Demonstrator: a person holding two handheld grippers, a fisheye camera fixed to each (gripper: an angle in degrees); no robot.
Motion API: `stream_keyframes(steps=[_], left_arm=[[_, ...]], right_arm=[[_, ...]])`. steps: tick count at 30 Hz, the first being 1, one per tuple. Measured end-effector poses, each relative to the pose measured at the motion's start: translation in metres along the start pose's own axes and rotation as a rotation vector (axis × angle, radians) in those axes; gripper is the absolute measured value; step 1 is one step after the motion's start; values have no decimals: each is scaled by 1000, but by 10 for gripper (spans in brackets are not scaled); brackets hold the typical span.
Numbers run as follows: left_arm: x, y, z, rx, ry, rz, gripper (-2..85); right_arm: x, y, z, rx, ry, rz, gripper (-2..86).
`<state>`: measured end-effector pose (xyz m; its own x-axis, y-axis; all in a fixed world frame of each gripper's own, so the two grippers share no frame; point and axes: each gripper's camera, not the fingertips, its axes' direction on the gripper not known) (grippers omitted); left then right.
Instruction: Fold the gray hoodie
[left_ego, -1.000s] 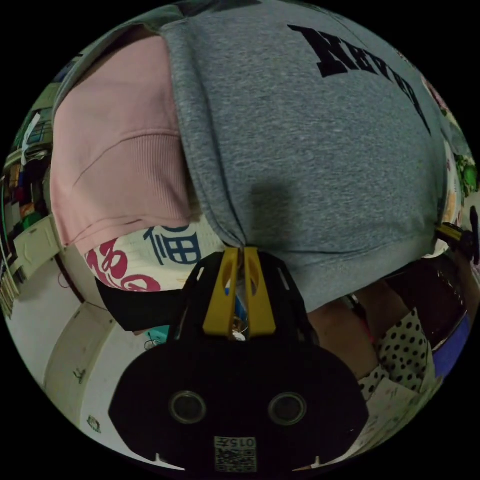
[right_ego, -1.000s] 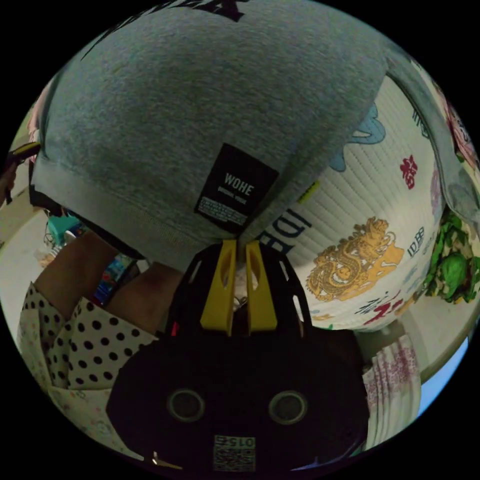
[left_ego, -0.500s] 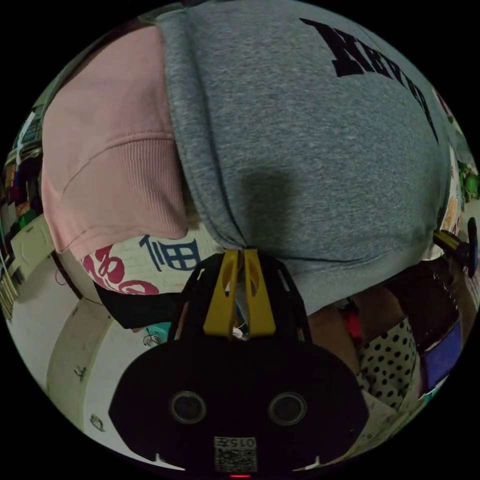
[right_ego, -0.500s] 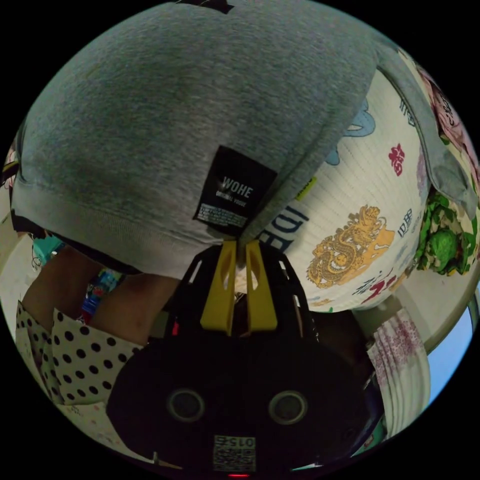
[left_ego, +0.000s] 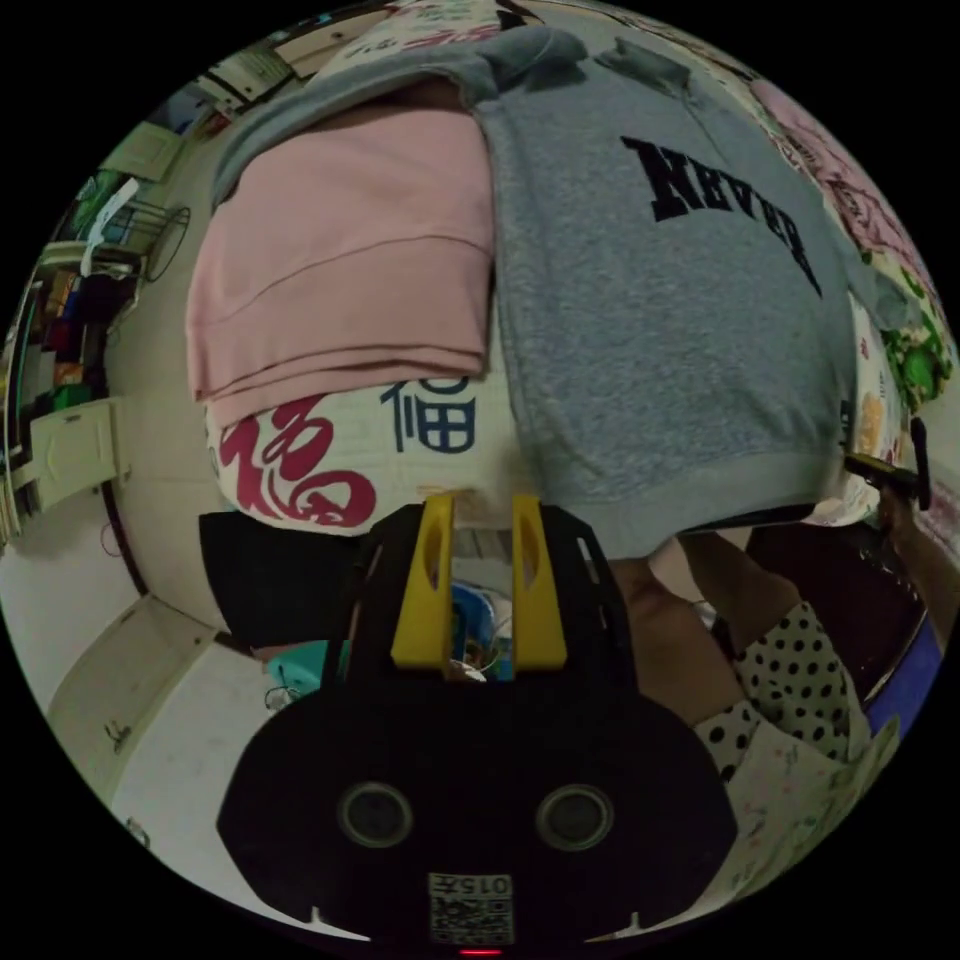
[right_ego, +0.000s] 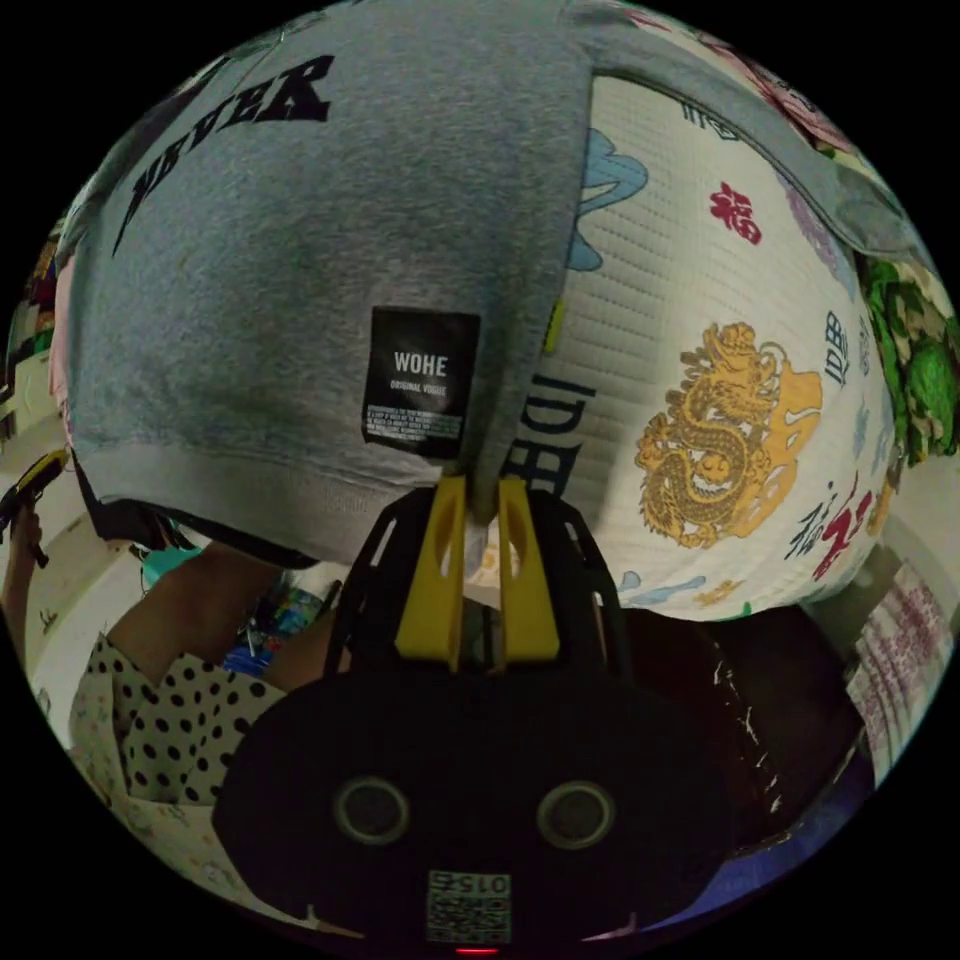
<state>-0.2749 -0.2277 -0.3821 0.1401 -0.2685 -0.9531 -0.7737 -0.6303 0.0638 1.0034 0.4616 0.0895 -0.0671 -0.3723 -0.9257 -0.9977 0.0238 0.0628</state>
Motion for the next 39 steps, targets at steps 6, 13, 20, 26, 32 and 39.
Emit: stream_keyframes(steps=[6,13,20,26,32,39], left_arm=[[83,7,-95,146,52,109,97],[314,-60,-173,257,279,442,100],[560,-119,-179,120,226,838,120],[664,-131,-163,-24,126,900,115],[686,-152,-151,-97,79,785,79],[685,-174,-135,-167,113,676,63]], right_arm=[[35,33,-7,-6,-106,102,85],[78,78,-16,12,-329,165,102],[195,130,-70,414,-555,464,126],[308,133,-143,736,-454,600,137],[352,97,-174,797,-359,559,136],[351,101,-165,799,-353,538,56]])
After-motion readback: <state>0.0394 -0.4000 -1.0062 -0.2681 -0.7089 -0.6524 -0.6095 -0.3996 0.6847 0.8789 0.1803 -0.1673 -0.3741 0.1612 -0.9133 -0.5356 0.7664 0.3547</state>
